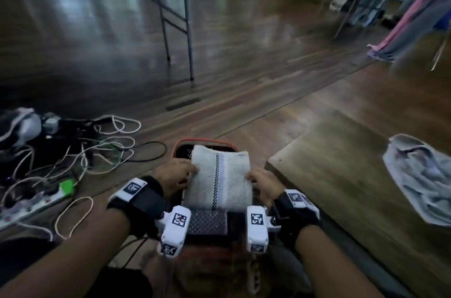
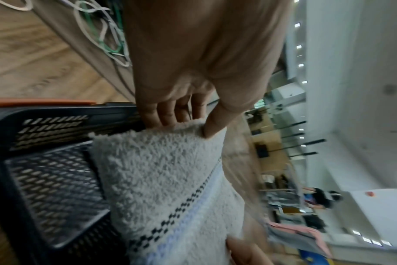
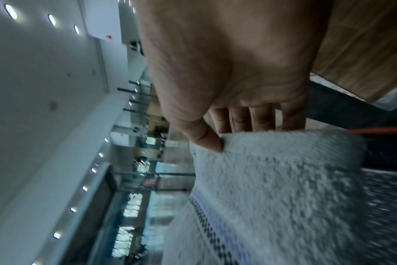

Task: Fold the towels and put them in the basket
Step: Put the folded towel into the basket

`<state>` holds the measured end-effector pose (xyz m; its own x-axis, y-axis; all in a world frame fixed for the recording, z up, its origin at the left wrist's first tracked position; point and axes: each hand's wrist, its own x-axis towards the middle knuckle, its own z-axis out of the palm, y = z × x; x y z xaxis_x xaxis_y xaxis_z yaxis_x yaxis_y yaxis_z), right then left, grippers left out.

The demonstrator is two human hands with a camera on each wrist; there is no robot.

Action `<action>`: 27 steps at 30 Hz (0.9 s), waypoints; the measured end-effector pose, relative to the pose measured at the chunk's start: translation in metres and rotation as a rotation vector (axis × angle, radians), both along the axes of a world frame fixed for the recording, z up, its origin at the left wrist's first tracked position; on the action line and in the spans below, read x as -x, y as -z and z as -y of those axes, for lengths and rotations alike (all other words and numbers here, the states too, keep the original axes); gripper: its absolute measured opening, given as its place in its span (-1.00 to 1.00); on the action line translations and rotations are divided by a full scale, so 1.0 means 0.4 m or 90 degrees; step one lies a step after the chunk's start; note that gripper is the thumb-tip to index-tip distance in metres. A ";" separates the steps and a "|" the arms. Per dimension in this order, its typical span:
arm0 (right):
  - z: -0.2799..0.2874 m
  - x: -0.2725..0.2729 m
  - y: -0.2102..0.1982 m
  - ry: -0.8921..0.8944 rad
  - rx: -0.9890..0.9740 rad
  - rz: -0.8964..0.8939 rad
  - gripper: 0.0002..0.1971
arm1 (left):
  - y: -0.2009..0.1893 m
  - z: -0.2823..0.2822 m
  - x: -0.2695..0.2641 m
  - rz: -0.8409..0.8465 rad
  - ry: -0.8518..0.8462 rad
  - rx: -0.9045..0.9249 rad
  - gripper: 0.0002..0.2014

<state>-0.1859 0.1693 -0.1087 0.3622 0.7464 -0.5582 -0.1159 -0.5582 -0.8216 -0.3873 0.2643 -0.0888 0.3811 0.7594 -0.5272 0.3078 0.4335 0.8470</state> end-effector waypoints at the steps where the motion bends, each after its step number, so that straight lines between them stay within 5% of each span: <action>1: -0.039 0.008 0.075 -0.017 0.035 0.023 -0.85 | 0.074 -0.028 0.001 -0.034 -0.011 0.016 -0.76; 7: -0.241 0.037 0.432 -0.050 0.148 0.141 -0.85 | 0.459 -0.191 -0.047 -0.205 -0.030 0.037 -0.79; 11: -0.353 0.041 0.572 0.054 0.158 0.178 -0.73 | 0.623 -0.275 -0.104 -0.261 -0.068 -0.023 -0.74; 14: -0.421 0.032 0.630 0.113 0.136 0.212 -0.67 | 0.681 -0.332 -0.147 -0.280 -0.112 -0.068 -0.69; 20: -0.436 0.027 0.682 0.069 0.133 0.290 -0.65 | 0.743 -0.368 -0.156 -0.346 -0.020 -0.071 -0.68; 27: -0.423 0.038 0.677 0.060 0.091 0.377 -0.62 | 0.743 -0.355 -0.154 -0.303 -0.053 -0.130 -0.67</action>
